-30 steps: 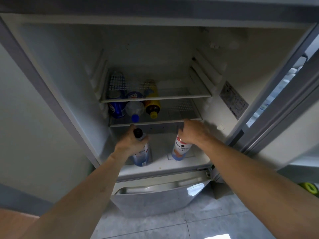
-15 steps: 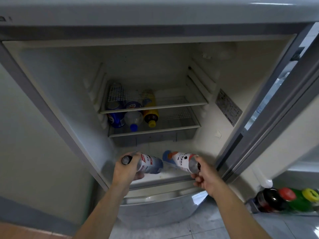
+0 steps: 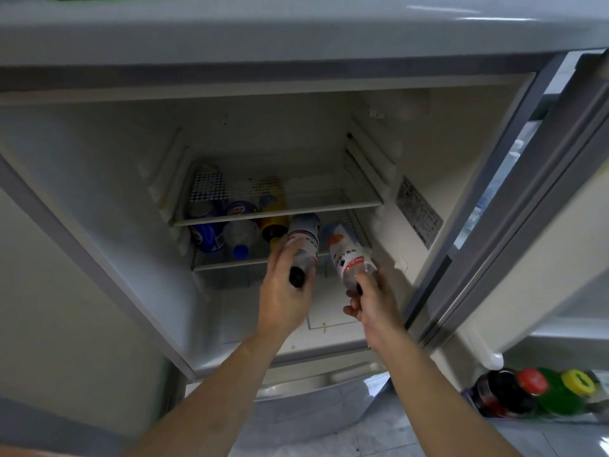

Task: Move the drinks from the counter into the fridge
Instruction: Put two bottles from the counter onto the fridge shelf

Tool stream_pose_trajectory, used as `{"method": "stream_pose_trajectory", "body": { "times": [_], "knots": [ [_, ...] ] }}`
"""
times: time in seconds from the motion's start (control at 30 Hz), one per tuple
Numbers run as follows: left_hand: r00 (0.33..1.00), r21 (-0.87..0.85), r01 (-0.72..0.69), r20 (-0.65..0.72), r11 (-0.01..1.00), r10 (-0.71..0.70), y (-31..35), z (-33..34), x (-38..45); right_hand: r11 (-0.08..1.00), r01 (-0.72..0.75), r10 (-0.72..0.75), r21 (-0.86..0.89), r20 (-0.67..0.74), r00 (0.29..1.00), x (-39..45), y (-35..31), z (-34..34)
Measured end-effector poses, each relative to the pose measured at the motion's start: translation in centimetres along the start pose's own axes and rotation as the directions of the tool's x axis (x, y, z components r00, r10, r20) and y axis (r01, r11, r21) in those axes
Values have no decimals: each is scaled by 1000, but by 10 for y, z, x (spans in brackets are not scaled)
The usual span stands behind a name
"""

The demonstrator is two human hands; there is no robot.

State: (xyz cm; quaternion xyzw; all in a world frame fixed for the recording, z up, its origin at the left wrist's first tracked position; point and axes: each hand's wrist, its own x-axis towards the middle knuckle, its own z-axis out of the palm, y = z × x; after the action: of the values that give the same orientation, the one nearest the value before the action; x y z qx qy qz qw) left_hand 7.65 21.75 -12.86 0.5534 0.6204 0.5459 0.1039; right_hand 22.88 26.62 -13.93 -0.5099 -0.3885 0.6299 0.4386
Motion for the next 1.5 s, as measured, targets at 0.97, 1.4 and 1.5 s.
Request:
{"method": "stream_pose_trajectory", "body": {
  "times": [0.97, 1.4, 1.5],
  "knots": [
    [845, 802, -335, 488, 496, -218, -49, 50, 88, 383, 401, -325, -832, 284, 902, 98, -6, 28],
    [832, 814, -394, 514, 428, -212, -64, 50, 98, 226, 309, -158, -924, 279, 947, 132, -16, 51],
    [851, 803, -359, 491, 475, -186, -67, 50, 107, 163, 266, -83, -950, 255, 963, 140, -19, 47]
  ]
}}
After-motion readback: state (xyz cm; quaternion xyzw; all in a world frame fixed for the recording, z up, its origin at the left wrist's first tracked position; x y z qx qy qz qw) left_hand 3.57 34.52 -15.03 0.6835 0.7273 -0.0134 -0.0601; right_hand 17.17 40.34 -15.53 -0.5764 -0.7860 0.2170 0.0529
